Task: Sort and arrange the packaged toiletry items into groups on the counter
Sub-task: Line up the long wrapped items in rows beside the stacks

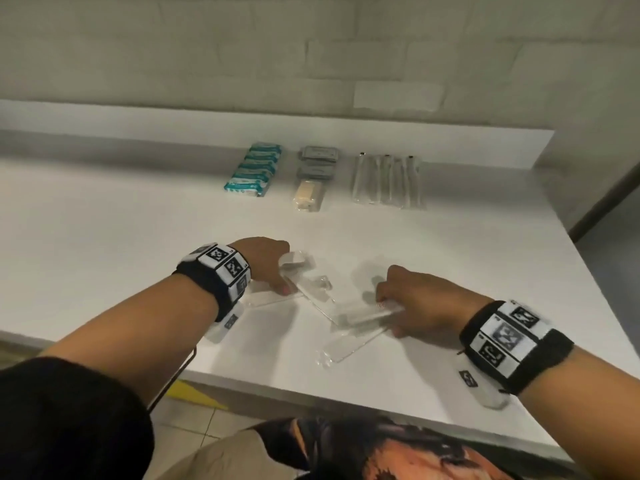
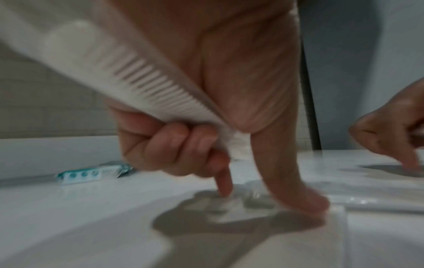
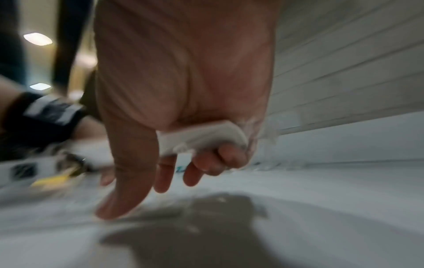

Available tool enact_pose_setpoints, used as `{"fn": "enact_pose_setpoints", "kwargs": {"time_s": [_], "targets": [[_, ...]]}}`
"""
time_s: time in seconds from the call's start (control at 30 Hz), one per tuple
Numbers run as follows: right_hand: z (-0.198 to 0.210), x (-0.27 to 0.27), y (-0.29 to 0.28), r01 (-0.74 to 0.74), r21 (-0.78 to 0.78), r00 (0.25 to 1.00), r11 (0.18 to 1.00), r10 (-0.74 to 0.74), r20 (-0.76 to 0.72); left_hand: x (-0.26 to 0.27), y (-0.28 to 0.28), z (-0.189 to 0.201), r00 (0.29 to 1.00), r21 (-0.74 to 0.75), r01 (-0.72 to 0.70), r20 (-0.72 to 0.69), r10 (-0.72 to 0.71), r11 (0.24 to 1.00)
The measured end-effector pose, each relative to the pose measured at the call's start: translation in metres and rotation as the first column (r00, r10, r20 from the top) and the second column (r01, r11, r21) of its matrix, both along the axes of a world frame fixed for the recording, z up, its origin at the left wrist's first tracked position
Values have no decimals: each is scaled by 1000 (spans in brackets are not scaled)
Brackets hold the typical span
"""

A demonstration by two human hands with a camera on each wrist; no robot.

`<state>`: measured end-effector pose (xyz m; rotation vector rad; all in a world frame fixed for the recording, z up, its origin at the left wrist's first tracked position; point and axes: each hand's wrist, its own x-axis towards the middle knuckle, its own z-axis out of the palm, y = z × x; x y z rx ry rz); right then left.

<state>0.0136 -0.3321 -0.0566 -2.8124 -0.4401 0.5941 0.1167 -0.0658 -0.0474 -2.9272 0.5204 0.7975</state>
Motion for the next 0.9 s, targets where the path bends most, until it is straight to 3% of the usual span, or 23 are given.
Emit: {"fn": "enact_pose_setpoints", "kwargs": {"time_s": [0.07,0.3,0.37,0.47,0.53,0.63,0.8,0.9], "targets": [[-3,1,13,-63,-76,997,995,65,33,3,6,-2,1000,27,10,-15,-9,1000],[0,3,26,-30,-235,991,971,-2,-136,9,5,-8,995,12,75,-62,-74,997],[1,0,31,0,-231,994,973,-25,-105,8,7,-12,992,-20,109,-64,-110,994],[0,-6,40,-56,-251,997,966,68,38,6,12,-16,989,-75,130,-57,-134,989],[7,-7,46,-86,-255,996,963,85,-16,6,15,-14,986,-86,134,-84,-142,987],[21,-2,53,26,-159,982,987,-55,-179,3,15,-13,983,-63,169,-63,-172,984],[14,24,70,281,69,960,957,-279,-33,1,13,-12,982,-68,179,-56,-182,982],[-3,27,88,303,31,950,952,-299,-90,2,13,-13,983,-68,172,-59,-176,983]]}}
